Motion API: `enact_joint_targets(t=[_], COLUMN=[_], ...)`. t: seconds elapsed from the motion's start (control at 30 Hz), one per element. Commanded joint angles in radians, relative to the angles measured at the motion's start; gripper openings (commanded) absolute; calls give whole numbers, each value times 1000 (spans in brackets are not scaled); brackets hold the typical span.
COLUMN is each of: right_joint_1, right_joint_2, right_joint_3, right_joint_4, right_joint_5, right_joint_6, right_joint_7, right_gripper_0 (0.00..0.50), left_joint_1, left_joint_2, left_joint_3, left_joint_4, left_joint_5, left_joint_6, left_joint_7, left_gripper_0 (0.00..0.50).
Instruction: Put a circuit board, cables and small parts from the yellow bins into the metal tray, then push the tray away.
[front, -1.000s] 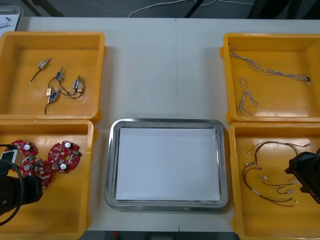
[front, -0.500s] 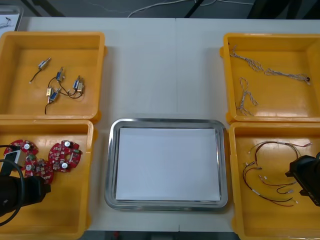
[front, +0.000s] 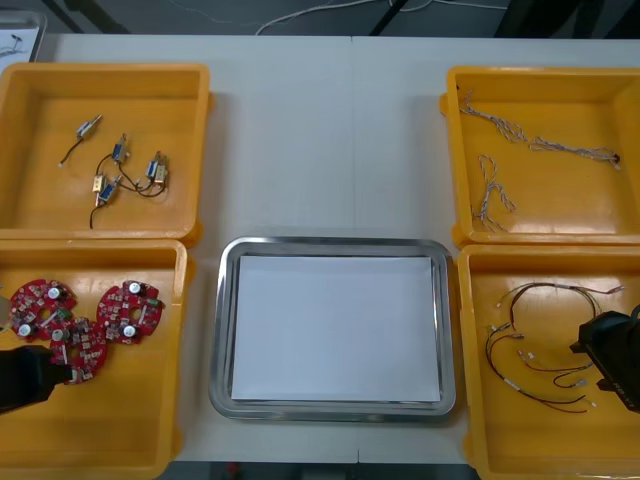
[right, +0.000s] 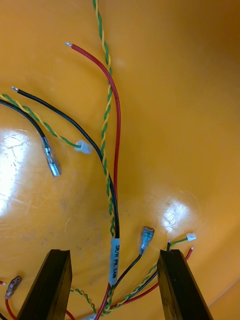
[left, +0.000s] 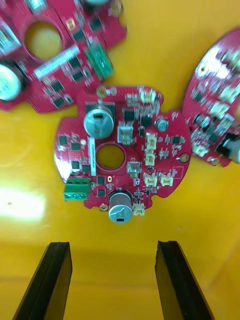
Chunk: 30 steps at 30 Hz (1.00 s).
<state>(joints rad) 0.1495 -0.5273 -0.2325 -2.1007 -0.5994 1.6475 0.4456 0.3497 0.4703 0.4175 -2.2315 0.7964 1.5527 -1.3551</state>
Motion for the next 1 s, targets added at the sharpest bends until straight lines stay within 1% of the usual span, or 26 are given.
enact_joint_targets(t=[0.03,0.23,0.33,0.67,0.7,0.73,0.77,0.8,0.83,0.87,0.9,1.0], right_joint_1=[24,24,24,24,24,24,24,24,24,24,24,22], right_joint_2=[10,12,12,13,13,13,13,13,13,13,13,13], right_joint_3=[1,13,21,28,28,30,33,35,36,38,39,39], right_joint_4=[1,16,16,16,16,16,16,16,16,14,16,16], right_joint_5=[-6,-10,-10,-11,-10,-11,-11,-11,-11,-11,-11,-16], right_joint_6=[-9,-37,-37,-37,-37,-37,-37,-37,-37,-37,-37,-37], right_joint_7=[19,22,22,22,21,21,21,21,22,22,24,30], right_gripper_0=[500,500,500,500,488,400,229,162,69,13,0,0], left_joint_1=[-6,-11,-11,-15,-15,-15,-15,-15,-15,-14,-11,2], left_joint_2=[80,131,151,159,159,159,159,159,159,159,159,157], left_joint_3=[63,73,72,70,70,70,67,67,66,64,64,64], left_joint_4=[-37,-39,-39,-37,-37,-37,-37,-37,-37,-37,-37,-37], left_joint_5=[58,66,63,55,55,56,55,55,55,55,56,70], left_joint_6=[10,-3,-19,-66,-69,-72,-75,-77,-79,-82,-85,-98], left_joint_7=[-147,-251,-343,-601,-616,-644,-673,-687,-714,-742,-756,-826], left_gripper_0=[479,477,474,465,465,465,464,465,464,465,466,465])
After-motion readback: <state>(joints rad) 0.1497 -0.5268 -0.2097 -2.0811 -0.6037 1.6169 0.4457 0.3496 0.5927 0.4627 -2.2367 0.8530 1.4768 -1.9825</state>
